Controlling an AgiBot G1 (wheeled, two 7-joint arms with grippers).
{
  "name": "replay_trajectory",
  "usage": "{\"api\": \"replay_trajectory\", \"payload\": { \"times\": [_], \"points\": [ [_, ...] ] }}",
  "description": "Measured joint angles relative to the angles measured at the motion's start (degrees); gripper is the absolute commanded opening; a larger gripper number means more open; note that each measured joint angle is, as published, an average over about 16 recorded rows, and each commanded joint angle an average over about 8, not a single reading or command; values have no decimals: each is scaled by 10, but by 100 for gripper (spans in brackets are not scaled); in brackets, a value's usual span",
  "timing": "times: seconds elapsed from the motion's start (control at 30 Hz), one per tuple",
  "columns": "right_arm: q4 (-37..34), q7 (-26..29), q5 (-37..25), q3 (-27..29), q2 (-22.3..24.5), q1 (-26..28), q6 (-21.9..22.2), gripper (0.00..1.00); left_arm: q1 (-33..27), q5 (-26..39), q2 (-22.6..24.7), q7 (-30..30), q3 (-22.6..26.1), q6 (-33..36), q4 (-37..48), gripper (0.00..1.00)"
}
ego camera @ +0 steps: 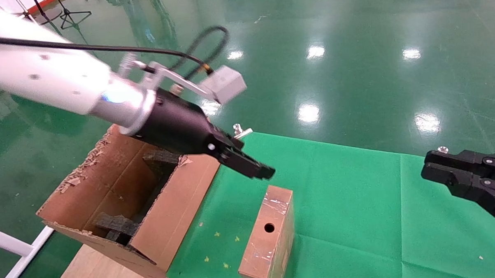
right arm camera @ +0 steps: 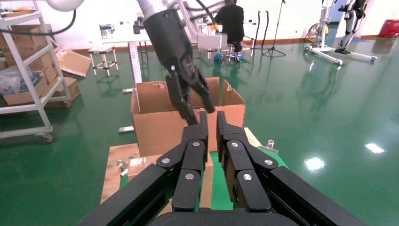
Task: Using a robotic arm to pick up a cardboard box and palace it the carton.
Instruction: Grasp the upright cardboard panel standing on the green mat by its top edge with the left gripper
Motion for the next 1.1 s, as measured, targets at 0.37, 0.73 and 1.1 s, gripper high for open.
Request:
{"api": "replay_trajectory", "payload": {
  "times": [0.37,0.73,1.1],
  "points": [
    [0,0,0,0,0,0,0,0,-92,-42,79,-152,195,-14,-5,100],
    [0,0,0,0,0,0,0,0,-80,-45,126,-186,252,-37,-7,100],
    [0,0,0,0,0,0,0,0,-62,-34,146,-191,276,-48,-6,100]
  ]
}}
